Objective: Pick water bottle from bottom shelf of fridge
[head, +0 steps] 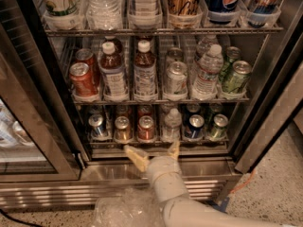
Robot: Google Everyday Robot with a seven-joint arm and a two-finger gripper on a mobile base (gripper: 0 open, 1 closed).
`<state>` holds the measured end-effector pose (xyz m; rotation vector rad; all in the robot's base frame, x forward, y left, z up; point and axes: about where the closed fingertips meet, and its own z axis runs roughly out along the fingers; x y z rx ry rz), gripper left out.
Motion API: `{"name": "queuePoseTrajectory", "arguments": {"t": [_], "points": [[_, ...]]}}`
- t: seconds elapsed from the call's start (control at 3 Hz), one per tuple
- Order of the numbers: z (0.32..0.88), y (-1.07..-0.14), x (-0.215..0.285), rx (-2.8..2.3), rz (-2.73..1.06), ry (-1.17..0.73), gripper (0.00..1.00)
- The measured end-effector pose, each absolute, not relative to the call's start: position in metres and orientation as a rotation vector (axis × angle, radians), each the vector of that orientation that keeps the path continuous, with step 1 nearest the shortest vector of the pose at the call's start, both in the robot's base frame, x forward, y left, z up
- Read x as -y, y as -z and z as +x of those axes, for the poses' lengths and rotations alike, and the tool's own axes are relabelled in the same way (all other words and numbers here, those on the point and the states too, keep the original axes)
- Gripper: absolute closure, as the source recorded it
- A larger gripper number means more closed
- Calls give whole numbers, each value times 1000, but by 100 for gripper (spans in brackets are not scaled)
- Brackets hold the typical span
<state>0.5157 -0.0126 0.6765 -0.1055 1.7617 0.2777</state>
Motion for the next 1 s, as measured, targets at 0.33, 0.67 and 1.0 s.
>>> {"name": "queuePoseTrajectory", "arguments": {"t": [0.33,0.67,1.0], "points": [[534,-674,56,-1724,53,-158,0],[535,-677,76,-1708,109,-93,0],[539,-671,77,-1704,130,-92,0]]}}
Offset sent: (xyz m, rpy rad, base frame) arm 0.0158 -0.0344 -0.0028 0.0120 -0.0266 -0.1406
